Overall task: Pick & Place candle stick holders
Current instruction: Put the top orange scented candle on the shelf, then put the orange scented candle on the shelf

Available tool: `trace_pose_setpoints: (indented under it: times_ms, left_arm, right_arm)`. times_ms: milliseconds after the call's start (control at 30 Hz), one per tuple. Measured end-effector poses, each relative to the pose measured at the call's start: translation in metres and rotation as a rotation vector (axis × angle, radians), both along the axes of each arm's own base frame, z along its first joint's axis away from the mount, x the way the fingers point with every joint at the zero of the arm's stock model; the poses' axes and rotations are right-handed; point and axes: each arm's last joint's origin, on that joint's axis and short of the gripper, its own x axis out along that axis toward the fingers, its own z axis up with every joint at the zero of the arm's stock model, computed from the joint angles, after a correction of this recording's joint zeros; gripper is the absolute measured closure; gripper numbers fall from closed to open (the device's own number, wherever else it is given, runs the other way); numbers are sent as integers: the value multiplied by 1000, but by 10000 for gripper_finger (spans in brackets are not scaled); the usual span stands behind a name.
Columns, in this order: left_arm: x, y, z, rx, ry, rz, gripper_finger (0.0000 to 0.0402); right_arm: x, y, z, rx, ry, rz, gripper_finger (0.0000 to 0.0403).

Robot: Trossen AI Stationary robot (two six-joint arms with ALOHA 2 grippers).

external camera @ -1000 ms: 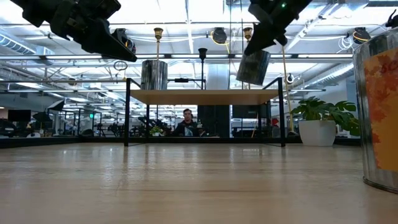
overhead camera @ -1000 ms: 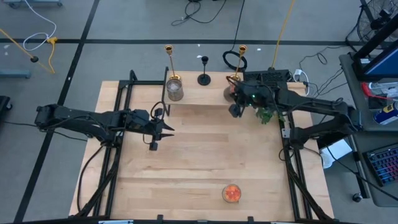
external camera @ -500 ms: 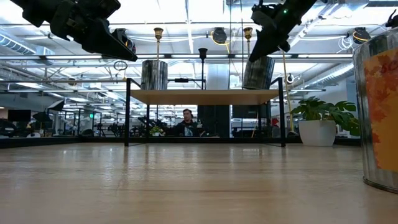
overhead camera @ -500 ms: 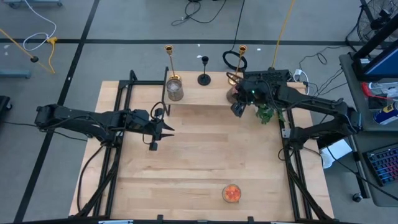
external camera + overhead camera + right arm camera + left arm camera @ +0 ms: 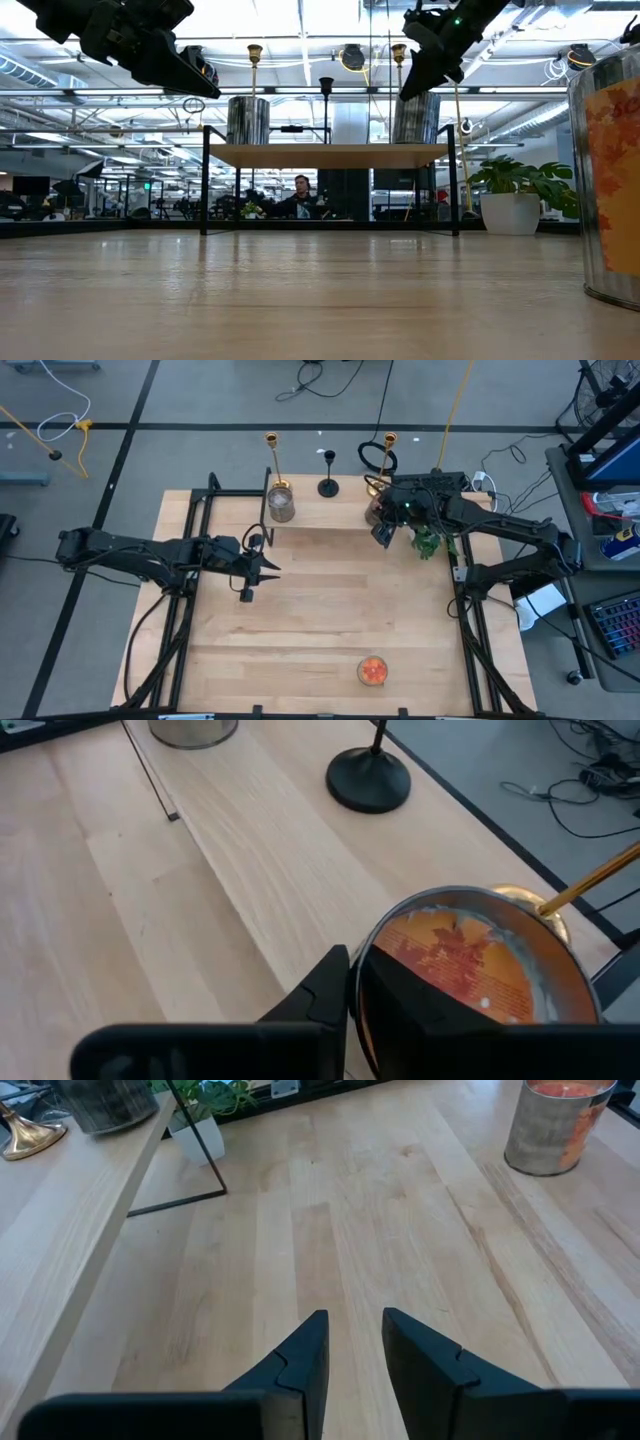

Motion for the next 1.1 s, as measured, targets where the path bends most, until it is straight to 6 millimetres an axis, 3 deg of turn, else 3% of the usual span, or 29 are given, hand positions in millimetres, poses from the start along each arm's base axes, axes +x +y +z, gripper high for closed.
trace_pose_setpoints:
  times_ms: [833,1100]
  left_arm:
    - [0,0,0,-3,0,2,298]
    - [0,0,0,-3,1,2,298]
  right_arm:
    - [3,-3,1,-52,2,35,377]
    - [8,-4,8,-153,-39,91,347]
